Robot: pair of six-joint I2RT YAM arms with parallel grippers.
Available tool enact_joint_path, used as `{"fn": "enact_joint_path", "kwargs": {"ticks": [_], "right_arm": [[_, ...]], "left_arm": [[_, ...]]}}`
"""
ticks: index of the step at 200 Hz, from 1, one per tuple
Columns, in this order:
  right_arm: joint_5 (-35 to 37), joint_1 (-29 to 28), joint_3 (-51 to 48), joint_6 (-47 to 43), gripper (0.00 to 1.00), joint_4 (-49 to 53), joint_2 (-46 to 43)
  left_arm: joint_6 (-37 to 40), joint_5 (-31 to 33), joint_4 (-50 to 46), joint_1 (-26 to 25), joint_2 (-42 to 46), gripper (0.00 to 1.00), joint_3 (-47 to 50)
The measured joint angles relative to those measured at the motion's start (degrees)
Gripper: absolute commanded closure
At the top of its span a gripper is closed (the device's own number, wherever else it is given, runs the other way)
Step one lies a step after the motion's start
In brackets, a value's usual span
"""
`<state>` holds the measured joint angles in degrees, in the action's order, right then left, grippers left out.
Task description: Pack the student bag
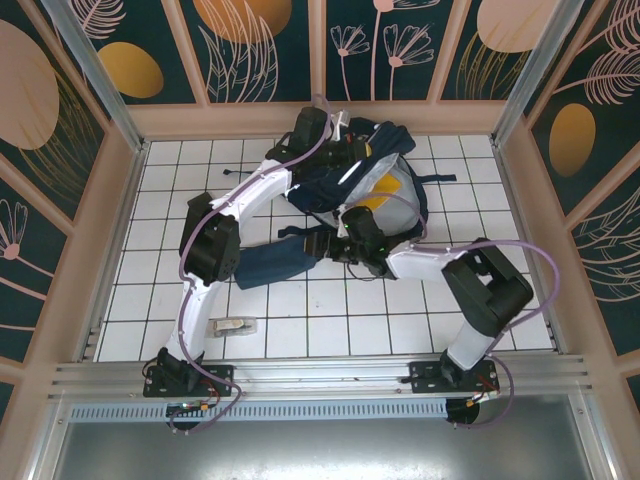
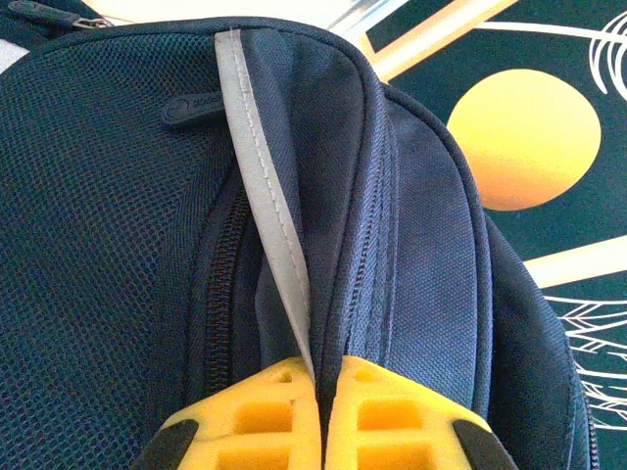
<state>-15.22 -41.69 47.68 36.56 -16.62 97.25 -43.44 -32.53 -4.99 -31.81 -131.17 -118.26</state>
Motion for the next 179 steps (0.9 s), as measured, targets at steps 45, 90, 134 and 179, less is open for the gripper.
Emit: {"fn": "enact_joint_path", "kwargs": {"ticks": [45,90,134,179], "right_arm": [[0.17,-3.43,6.12,1.36,0.76,-1.53,8.09],[1.07,-3.17,5.49,2.34,1.0,-0.72,6.34],[0.48,1.31,-0.33,2.43,1.0,4.63,-8.61],[1.79,10.64,-3.52,1.38,1.0,16.83,-30.29]], "left_arm": [[0.0,0.09,0.09,0.0,0.2,1.0,0.0],[0.0,0.17,0.09,0.02,0.2,1.0,0.0],[-0.15,0.11,0.17,0.5,0.22,1.0,0.0],[-0.2,-0.02,0.33,1.29,0.22,1.0,-0.02]]}}
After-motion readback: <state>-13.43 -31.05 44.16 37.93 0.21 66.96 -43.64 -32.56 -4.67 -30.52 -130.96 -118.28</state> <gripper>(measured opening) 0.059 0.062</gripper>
